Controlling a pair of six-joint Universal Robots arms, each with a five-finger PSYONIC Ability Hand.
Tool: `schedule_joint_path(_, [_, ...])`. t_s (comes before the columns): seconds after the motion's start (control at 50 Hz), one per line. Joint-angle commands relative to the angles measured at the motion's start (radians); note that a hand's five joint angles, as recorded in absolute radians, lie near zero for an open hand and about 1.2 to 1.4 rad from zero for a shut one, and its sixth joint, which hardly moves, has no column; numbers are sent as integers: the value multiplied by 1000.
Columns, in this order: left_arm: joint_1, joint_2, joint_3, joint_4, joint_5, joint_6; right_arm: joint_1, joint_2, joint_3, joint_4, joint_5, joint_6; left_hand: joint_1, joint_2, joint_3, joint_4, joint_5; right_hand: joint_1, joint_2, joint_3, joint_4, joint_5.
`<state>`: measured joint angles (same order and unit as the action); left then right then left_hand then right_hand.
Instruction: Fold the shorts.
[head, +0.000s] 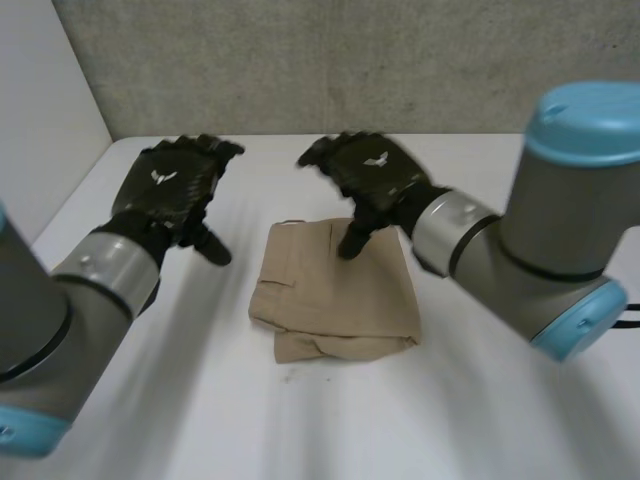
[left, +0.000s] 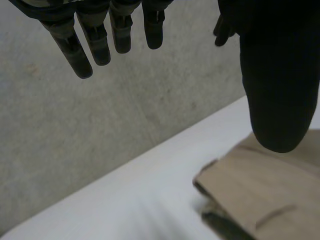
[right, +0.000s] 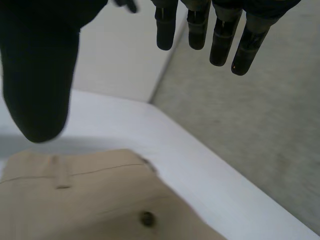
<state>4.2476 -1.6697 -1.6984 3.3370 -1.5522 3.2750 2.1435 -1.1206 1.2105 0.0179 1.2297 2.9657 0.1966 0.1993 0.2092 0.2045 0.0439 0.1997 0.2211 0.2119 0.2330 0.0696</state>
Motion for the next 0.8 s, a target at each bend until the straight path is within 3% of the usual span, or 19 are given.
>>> schedule_joint_path(0.02, [-125,-215,256,-4,-3,-3,-91,-25,-23,40,66,101,-1,-3,-13,-9,-23,-25,-47,-37,-58,-70])
schedule_joint_path(0.2, [-152,-548,590,-135,-12,-3,-99,171,-210,193,99,101,23,20,10,15,1,-25,-47,-37,-58,-70])
schedule_joint_path(0.36, [-149,-692,654,-240,-57,-2,-99,311,-270,254,100,99,23,20,10,15,1,-25,-47,-37,-58,-70])
schedule_joint_path(0.54, [-146,-700,576,-292,-85,6,-97,406,-253,335,106,1,20,17,7,12,-2,-25,-47,-37,-58,-70])
schedule_joint_path(0.62, [-149,-700,563,-298,-100,6,-102,403,-239,338,178,-99,23,20,10,15,1,-25,-47,-37,-58,-70])
schedule_joint_path(0.72, [-159,-691,559,-314,-105,5,-103,357,-233,327,234,-126,20,17,7,12,-2,-25,-47,-37,-58,-70])
schedule_joint_path(0.8, [-181,-590,549,-318,-103,-3,-99,259,-206,266,234,-123,11,8,-2,3,-11,-25,-47,-37,-58,-70])
